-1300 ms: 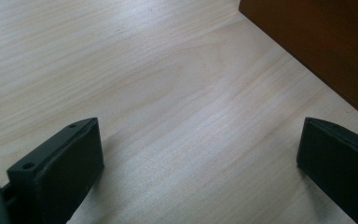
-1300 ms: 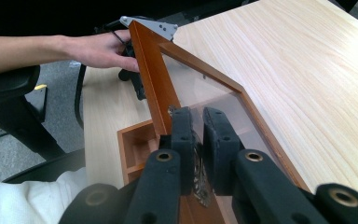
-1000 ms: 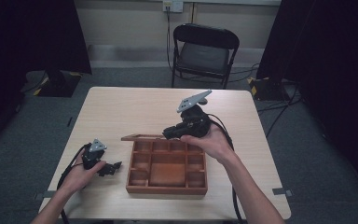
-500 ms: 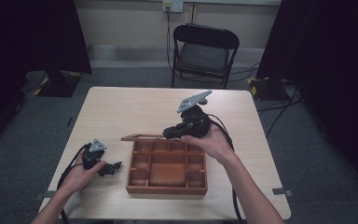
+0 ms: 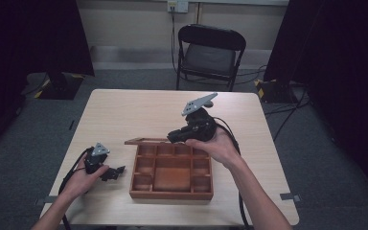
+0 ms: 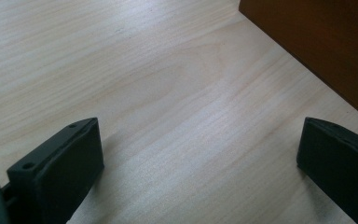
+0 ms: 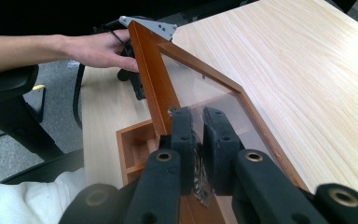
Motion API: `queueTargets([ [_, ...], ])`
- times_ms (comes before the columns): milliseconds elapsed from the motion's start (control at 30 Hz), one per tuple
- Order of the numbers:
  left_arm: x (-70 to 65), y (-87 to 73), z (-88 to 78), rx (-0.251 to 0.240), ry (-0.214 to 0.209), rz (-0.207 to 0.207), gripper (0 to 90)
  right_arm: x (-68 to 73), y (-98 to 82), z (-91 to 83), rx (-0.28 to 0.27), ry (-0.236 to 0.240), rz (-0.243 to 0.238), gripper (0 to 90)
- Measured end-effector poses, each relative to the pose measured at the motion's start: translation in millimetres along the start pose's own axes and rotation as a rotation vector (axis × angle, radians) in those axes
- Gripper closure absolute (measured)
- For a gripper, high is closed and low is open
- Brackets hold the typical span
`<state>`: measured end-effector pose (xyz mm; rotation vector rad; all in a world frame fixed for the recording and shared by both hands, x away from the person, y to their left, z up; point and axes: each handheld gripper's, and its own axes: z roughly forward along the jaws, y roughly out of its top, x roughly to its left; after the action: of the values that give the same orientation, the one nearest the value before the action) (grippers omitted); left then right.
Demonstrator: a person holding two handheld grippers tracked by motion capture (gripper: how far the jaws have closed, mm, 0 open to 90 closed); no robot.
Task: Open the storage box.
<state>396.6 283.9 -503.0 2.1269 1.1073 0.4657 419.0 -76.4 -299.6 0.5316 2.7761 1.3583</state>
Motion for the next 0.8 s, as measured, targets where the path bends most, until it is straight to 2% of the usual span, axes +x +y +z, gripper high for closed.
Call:
queueTargets([
  [800, 0.1, 0.2, 0.2, -0.001, -0.001, 0.001, 0.0, -0.4, 2.3, -0.5, 0.006, -0.007, -0.004, 83.8],
])
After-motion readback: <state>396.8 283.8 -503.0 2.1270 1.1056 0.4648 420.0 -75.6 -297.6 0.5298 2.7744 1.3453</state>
